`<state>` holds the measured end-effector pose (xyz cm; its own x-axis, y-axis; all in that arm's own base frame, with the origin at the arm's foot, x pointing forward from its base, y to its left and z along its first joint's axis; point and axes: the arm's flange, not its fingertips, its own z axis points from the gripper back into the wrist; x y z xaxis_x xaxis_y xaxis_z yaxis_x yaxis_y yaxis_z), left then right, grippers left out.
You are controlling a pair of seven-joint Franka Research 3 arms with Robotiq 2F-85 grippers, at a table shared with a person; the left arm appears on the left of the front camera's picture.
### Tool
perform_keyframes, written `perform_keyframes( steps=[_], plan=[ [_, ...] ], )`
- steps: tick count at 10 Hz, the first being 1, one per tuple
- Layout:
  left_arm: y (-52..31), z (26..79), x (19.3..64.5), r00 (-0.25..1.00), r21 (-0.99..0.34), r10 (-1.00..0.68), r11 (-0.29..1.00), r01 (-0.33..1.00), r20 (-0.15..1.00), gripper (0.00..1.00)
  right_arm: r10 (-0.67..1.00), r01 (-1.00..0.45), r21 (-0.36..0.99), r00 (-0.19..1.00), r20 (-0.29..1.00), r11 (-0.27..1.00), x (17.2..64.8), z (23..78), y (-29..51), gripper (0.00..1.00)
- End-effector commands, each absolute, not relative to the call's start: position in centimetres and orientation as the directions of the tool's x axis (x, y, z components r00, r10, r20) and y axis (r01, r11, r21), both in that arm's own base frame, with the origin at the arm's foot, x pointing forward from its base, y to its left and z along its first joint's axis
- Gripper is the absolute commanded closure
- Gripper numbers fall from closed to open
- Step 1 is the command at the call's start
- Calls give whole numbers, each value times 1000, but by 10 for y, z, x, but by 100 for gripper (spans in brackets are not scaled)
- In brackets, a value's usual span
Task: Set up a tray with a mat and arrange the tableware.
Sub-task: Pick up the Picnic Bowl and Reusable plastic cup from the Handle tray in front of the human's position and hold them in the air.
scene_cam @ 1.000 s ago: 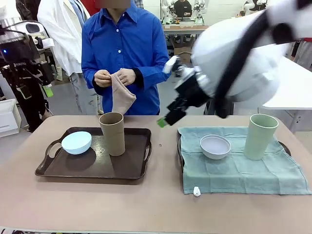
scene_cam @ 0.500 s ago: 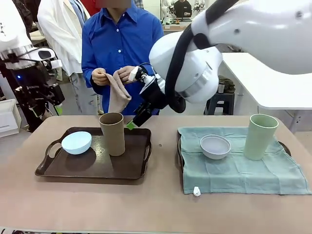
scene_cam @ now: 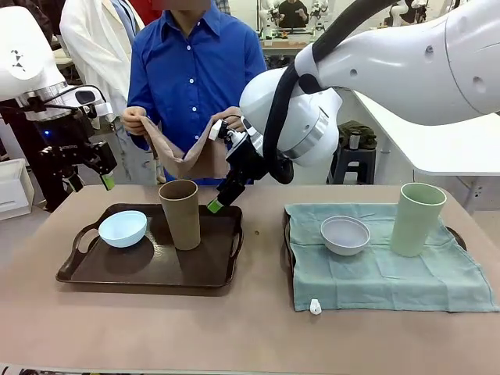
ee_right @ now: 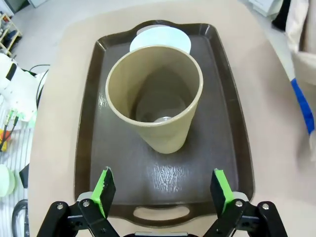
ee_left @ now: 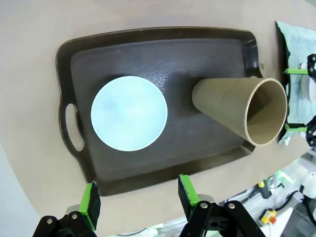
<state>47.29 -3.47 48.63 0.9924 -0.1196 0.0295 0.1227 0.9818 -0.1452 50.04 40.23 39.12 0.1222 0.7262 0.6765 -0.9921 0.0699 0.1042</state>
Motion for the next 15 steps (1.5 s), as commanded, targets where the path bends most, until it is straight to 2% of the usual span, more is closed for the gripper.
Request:
perform_keyframes(
  steps=[1,5,6,8,9,11,15],
  plan=[
    [-33,485,473,994,-144,-108,983,111,25,16,717,-992,106,126,685,73,496,393,405,0],
    [-34,486,473,993,-146,-116,982,119,29,16,721,-993,106,117,683,60,497,394,407,0],
    [-32,477,473,986,-188,-135,971,150,94,16,669,-998,40,-3,743,-49,497,382,401,0],
    [-29,451,469,984,-176,-122,974,143,128,16,596,-998,12,-32,803,-69,506,358,397,0],
    [-29,438,466,978,-123,-164,976,179,127,16,569,-995,-15,-68,820,-97,507,351,396,0],
    [-25,417,460,975,-49,-181,981,189,131,16,547,-996,23,-25,837,-82,514,339,400,0],
    [-15,393,467,971,-72,-169,980,183,169,16,529,-982,99,0,849,-160,522,316,424,0]
  ],
)
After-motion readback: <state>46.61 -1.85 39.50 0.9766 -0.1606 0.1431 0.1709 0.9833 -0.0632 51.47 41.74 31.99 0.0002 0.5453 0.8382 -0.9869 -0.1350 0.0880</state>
